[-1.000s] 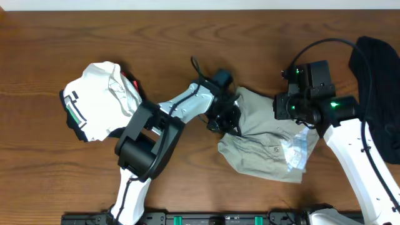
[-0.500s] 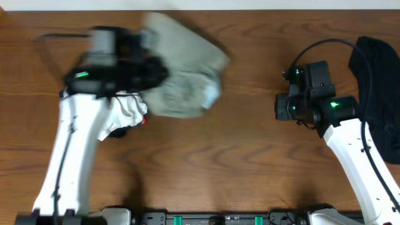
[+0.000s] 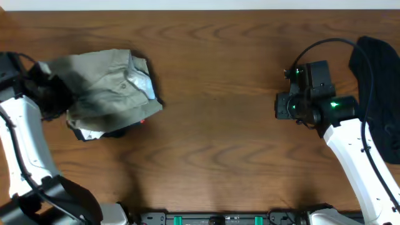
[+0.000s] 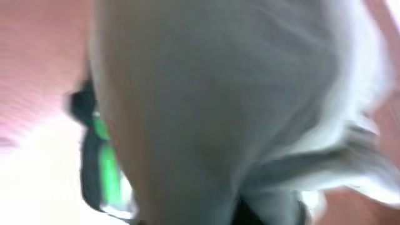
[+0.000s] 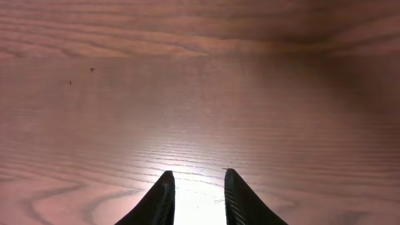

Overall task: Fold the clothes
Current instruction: 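Carry the pants leftward with the left gripper onto the white shirt, then release the pants on the shirt stack and lift the left gripper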

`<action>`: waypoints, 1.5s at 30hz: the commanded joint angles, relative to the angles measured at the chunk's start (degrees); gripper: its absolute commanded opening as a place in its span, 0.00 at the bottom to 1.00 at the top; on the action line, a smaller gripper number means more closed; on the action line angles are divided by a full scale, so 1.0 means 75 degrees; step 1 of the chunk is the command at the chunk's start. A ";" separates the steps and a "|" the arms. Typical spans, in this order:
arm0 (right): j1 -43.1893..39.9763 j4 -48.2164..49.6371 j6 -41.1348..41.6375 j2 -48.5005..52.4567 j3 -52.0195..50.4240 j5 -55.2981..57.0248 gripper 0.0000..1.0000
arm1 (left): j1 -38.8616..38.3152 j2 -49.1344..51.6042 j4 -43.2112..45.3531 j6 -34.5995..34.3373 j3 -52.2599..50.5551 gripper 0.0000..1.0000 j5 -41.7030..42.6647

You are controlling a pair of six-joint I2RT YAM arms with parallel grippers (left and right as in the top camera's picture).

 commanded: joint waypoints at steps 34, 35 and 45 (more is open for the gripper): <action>-0.0638 0.0388 -0.0519 -0.1655 0.0099 -0.2326 0.62 | -0.7117 -0.3101 -0.2308 0.3873 0.1215 0.52 -0.1125; -0.0638 0.0321 -0.0787 -0.1859 0.0099 -0.2430 0.66 | -0.7533 -0.3174 -0.2314 0.3666 0.1215 0.52 -0.1553; -0.0632 0.0026 -0.1335 -0.3960 0.0099 -0.2040 0.99 | -0.9200 -0.4287 -0.2413 0.1224 0.1204 0.98 -0.5665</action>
